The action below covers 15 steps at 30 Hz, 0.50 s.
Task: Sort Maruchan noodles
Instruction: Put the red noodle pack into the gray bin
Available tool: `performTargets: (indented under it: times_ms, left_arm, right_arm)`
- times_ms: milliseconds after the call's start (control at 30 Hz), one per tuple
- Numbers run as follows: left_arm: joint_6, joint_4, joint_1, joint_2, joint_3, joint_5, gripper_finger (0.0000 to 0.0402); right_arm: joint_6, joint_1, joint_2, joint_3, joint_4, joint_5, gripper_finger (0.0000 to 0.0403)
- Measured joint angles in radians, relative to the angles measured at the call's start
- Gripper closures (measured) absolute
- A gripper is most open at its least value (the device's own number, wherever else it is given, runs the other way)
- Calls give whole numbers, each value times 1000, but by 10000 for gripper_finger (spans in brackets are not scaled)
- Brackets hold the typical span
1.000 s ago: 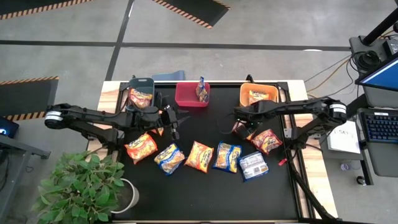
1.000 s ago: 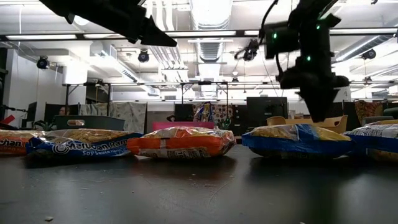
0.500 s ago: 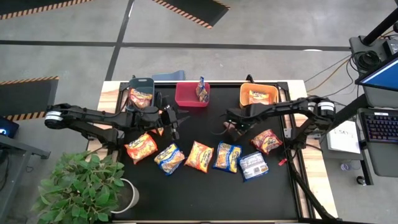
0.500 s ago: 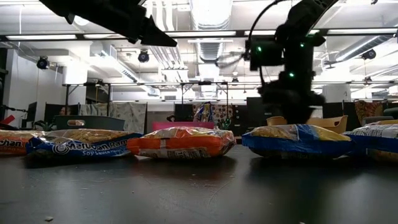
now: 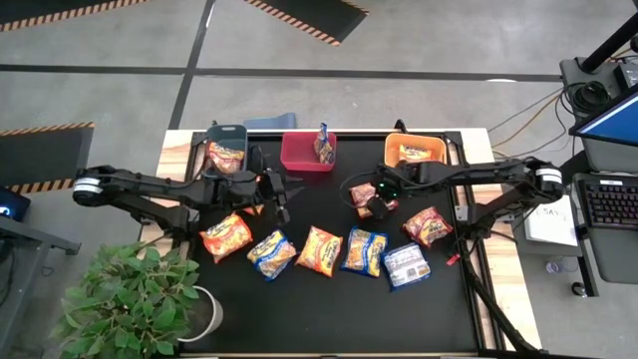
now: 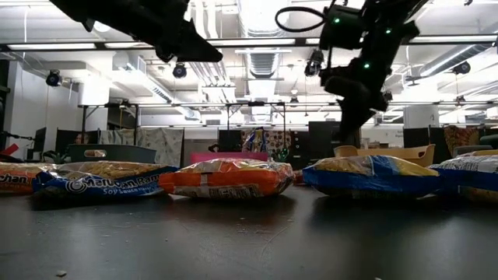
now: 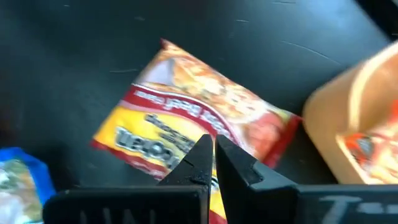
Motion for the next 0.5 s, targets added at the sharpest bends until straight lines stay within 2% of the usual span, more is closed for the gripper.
performTargets:
  times_ms: [200,367,500]
  left_arm:
    - [-82,11,0,72,1,1,319]
    - [-141,31,0,125,3,2,319]
    - [-188,37,0,155,6,3,319]
  right_arm:
    - [26,-13,-34,-95,0,82,394]
    - [93,-20,-8,-176,14,94,394]
    - [121,-19,27,-218,148,39,394]
